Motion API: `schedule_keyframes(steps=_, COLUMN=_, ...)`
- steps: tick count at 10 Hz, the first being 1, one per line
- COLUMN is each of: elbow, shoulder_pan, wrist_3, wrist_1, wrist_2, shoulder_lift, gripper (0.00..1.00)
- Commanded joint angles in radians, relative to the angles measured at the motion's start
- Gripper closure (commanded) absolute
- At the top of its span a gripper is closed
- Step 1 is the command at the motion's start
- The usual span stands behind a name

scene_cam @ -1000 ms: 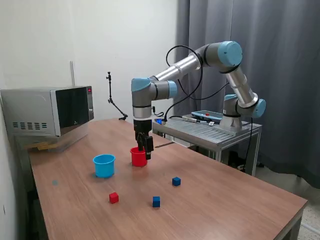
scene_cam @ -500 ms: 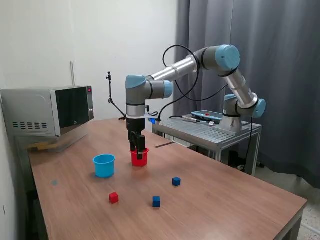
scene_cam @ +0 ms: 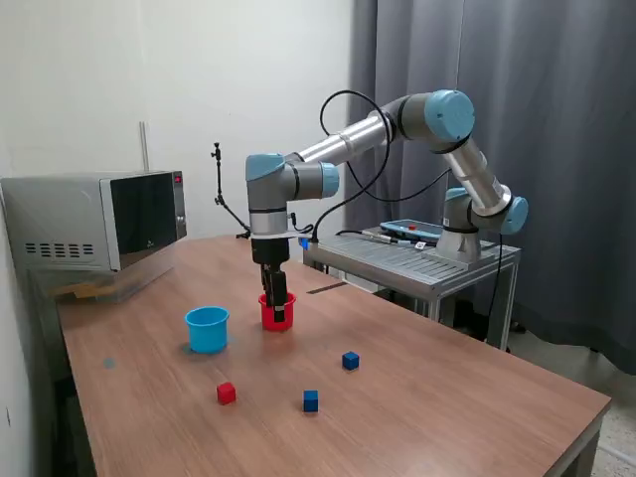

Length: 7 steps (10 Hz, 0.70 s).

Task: Place red objects in the red bin, and blue objects in the blue bin.

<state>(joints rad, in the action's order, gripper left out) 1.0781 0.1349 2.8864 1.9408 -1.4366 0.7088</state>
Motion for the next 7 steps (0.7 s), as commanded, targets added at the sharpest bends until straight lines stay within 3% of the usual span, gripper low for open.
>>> schedule_keyframes(steps=1, elbow=0.008, shoulder_pan=-0.007, wrist_3=0.217, wrist_1=0.004, wrist_2=0.074, shoulder_lift=0.0, gripper=0.0)
schedule_keyframes(steps=2, elbow=-0.009, shoulder_pan=-0.006, wrist_3=0.287, wrist_1=0.003, wrist_2=0.081, shoulder_lift=0.0, gripper=0.0)
schedule_keyframes(steps=4, elbow=-0.048, shoulder_pan=-0.004, wrist_3=0.333, wrist_1=0.004, wrist_2=0.084, shoulder_lift=-0.017, gripper=0.0)
schedule_keyframes(steps=7, elbow=-0.183, shoulder_pan=-0.014, wrist_3=0.356, wrist_1=-0.005, wrist_2=0.081, shoulder_lift=-0.132, gripper=0.0)
